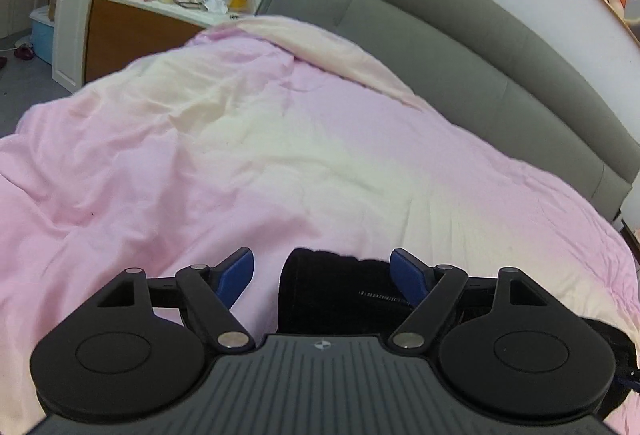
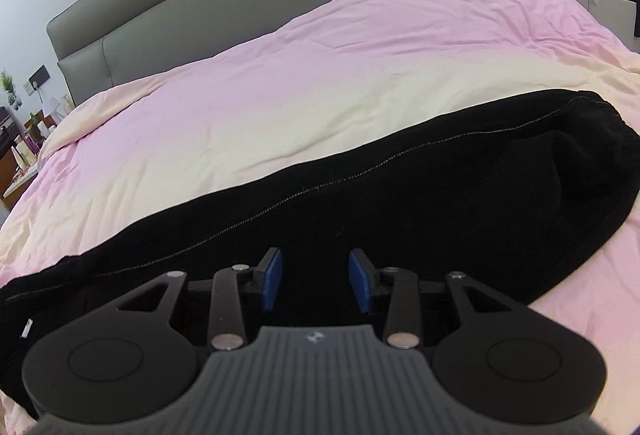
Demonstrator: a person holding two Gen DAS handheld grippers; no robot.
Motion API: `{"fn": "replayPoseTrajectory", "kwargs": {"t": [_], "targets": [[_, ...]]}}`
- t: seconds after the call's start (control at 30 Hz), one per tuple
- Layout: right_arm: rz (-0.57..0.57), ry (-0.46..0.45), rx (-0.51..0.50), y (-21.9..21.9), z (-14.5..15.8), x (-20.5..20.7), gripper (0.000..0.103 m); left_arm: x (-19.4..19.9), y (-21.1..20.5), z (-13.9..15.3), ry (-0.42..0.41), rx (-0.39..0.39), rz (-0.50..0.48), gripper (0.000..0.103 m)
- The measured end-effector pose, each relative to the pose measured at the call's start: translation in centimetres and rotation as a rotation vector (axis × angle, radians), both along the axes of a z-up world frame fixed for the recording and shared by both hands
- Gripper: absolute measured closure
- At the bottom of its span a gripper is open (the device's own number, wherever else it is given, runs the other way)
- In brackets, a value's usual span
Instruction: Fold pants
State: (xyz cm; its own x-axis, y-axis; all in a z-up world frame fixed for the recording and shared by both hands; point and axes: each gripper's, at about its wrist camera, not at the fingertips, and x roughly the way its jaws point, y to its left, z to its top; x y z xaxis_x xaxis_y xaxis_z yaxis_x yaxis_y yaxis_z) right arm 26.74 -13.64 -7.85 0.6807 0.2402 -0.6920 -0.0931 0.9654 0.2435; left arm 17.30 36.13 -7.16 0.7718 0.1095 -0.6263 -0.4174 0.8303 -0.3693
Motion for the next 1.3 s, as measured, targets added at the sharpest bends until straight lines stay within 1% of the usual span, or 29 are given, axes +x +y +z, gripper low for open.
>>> {"fn": "replayPoseTrajectory", "kwargs": {"t": [0.03,0.07,0.1,0.13,0.17,0.2,0.23,0.3,0.33,0.37,0.4,0.43,0.47,0.5,0.53,0.57,0.6,0.63,0.7,0.73,0.77,0.87,0.93,1.0,1.07,1.13,1.2,1.27,1.3], "targets": [[0.003,0.003,-0.005,-0.2,0.0,-0.8,0.068,0.9,0.2,-1.0,0.055,-0.025,-0.051,0.013],[0.008,0.007,-0.009,-0.3,0.0,-1.6,0.067,1.7,0.2,-2.0,0.103,-0.054,-0.111,0.017],[0.012,0.011,-0.016,-0.6,0.0,-2.5,0.067,2.3,0.2,-3.0,0.131,-0.083,-0.154,0.042],[0.016,0.014,-0.025,-0.8,0.0,-3.1,0.067,2.6,0.3,-3.5,0.137,-0.098,-0.161,0.055],[0.020,0.016,-0.036,-1.0,-0.1,-3.8,0.066,2.9,0.3,-3.7,0.127,-0.084,-0.166,0.060],[0.023,0.017,-0.049,-1.4,-0.2,-4.4,0.065,3.1,0.3,-3.5,0.101,-0.073,-0.188,0.078],[0.022,0.017,-0.062,-1.7,-0.2,-4.9,0.064,3.2,0.4,-3.2,0.067,-0.093,-0.197,0.088],[0.013,0.020,-0.078,-2.4,-0.4,-5.8,0.064,2.8,1.1,-2.4,-0.044,-0.177,-0.172,0.091],[0.003,0.019,-0.077,-3.0,-0.5,-6.1,0.064,2.8,1.2,-2.2,-0.067,-0.186,-0.158,0.091],[-0.012,0.019,-0.073,-3.6,-0.5,-6.2,0.064,3.0,0.9,-2.1,-0.060,-0.149,-0.130,0.091],[-0.032,0.018,-0.067,-4.3,-0.6,-6.1,0.064,3.4,0.7,-2.6,-0.031,-0.101,-0.107,0.090],[-0.059,0.016,-0.060,-5.1,-0.7,-5.9,0.064,4.1,0.3,-3.4,0.018,-0.057,-0.080,0.086],[-0.090,0.012,-0.054,-6.0,-0.9,-5.6,0.064,4.8,-0.1,-4.3,0.061,-0.032,-0.061,0.084],[-0.135,0.004,-0.051,-7.2,-1.0,-5.4,0.064,5.3,-0.6,-5.0,0.102,0.010,-0.054,0.078],[-0.182,-0.005,-0.050,-8.3,-1.0,-4.9,0.064,5.6,-1.1,-5.1,0.121,0.062,-0.043,0.066],[-0.240,-0.015,-0.043,-9.6,-1.1,-4.4,0.064,5.5,-1.6,-4.7,0.128,0.105,-0.026,0.059],[-0.296,-0.024,-0.030,-11.1,-0.9,-3.9,0.064,5.5,-1.8,-4.3,0.138,0.124,-0.022,0.043],[-0.356,-0.031,-0.012,-12.6,-0.8,-3.4,0.064,5.6,-1.9,-3.9,0.142,0.132,-0.025,0.031],[-0.463,-0.036,0.043,-15.6,-0.9,-2.2,0.063,5.4,-1.6,-3.5,0.122,0.137,-0.004,0.021],[-0.503,-0.040,0.070,-17.0,-1.1,-1.5,0.062,5.2,-1.2,-3.7,0.110,0.120,0.013,0.016],[-0.537,-0.046,0.096,-18.2,-1.4,-0.6,0.062,5.1,-0.7,-4.0,0.106,0.085,0.031,0.014],[-0.636,-0.072,0.158,-21.8,-2.2,2.2,0.062,5.1,0.7,-5.4,0.104,-0.064,0.053,0.015],[-0.719,-0.094,0.220,-24.3,-2.9,4.0,0.062,5.0,1.2,-6.0,0.094,-0.117,0.064,0.015],[-0.789,-0.105,0.282,-26.4,-3.8,5.8,0.061,4.9,1.1,-6.0,0.091,-0.125,0.065,0.015],[-0.832,-0.098,0.366,-28.1,-4.7,7.1,0.059,5.1,0.8,-5.8,0.094,-0.104,0.060,0.015],[-0.849,-0.059,0.439,-29.0,-5.8,8.4,0.056,5.4,0.4,-5.8,0.098,-0.080,0.049,0.015],[-0.878,-0.002,0.458,-29.2,-6.9,9.6,0.055,5.7,0.1,-5.8,0.103,-0.055,0.049,0.013],[-0.910,0.022,0.478,-29.3,-7.8,10.1,0.054,5.8,0.1,-5.9,0.106,-0.051,0.049,0.013],[-0.915,0.021,0.494,-29.5,-8.0,10.2,0.065,5.8,0.1,-5.9,0.106,-0.057,0.051,0.012]]}}
